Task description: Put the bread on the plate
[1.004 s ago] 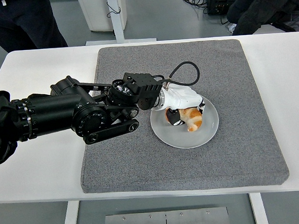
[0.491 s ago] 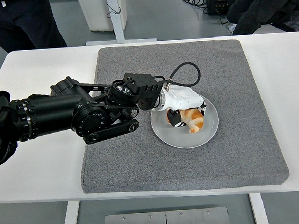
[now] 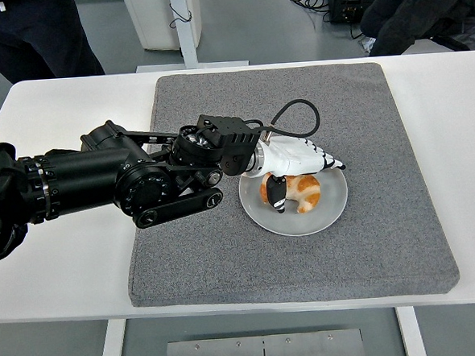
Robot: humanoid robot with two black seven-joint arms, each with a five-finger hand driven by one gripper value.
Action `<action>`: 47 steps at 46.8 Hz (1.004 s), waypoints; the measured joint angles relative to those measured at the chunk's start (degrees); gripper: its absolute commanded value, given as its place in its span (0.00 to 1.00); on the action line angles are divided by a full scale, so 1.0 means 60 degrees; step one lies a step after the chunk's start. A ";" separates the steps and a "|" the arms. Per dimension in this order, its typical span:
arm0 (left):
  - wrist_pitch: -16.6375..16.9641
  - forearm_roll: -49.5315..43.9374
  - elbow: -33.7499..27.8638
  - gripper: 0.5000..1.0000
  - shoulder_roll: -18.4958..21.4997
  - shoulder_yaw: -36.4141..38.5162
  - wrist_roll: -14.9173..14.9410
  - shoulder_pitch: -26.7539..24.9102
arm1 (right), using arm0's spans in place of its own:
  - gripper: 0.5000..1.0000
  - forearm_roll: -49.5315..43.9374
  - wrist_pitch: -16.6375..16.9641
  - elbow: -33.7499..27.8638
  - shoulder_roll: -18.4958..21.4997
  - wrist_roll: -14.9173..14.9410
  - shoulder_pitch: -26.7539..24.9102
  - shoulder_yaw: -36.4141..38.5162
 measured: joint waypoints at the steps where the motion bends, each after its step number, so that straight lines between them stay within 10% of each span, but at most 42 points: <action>1: -0.0025 -0.0029 -0.0015 1.00 0.0000 -0.0024 -0.0002 -0.0032 | 1.00 0.0001 0.0000 0.0000 0.0000 0.0000 0.0000 0.0000; 47: -0.0263 -0.5533 -0.0469 1.00 0.1690 -0.2520 0.0075 -0.0999 | 1.00 0.0000 -0.0001 0.0001 0.0000 0.0000 0.0000 0.0000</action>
